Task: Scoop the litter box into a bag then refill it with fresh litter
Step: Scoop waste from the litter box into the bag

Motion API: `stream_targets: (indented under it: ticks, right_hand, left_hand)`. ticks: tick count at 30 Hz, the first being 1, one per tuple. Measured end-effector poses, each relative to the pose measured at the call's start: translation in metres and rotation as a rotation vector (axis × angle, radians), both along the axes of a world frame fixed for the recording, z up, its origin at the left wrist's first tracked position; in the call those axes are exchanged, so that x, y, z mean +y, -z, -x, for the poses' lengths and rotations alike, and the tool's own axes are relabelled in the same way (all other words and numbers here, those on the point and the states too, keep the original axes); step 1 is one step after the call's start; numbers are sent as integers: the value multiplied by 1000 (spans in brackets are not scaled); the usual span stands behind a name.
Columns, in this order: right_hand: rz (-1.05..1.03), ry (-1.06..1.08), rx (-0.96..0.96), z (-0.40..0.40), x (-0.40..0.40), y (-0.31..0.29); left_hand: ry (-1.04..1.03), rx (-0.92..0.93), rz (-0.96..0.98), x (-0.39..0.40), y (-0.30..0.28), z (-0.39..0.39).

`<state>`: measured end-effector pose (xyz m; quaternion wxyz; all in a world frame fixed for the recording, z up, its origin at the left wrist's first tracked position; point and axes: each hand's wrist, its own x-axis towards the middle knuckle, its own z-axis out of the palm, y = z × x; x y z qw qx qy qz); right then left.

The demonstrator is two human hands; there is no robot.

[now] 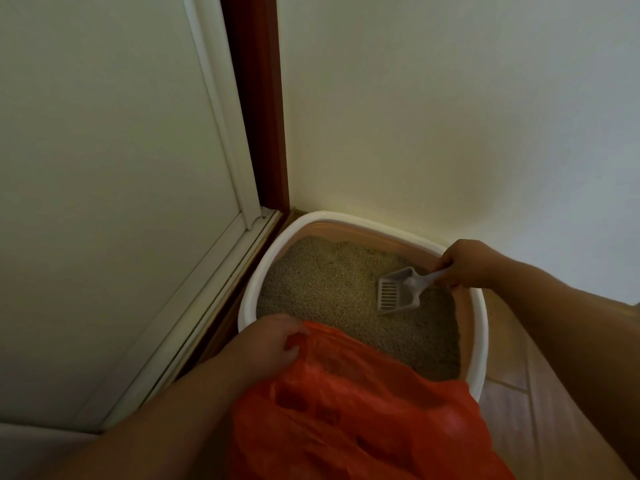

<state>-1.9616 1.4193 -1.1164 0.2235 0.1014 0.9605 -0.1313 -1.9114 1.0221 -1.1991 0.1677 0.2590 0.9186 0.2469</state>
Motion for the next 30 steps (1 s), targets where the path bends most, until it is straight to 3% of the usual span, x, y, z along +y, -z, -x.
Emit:
stream_targets:
  ticks: [6, 16, 30]
  right_hand:
    - [-124, -147, -64, 4, 1, 21]
    - [-115, -257, -60, 12, -15, 42]
    - [386, -107, 42, 7, -94, 111]
  left_hand:
    - [-43, 26, 42, -4, 2, 5]
    - [-32, -4, 30, -4, 7, 6]
    - [-56, 1, -19, -3, 9, 3]
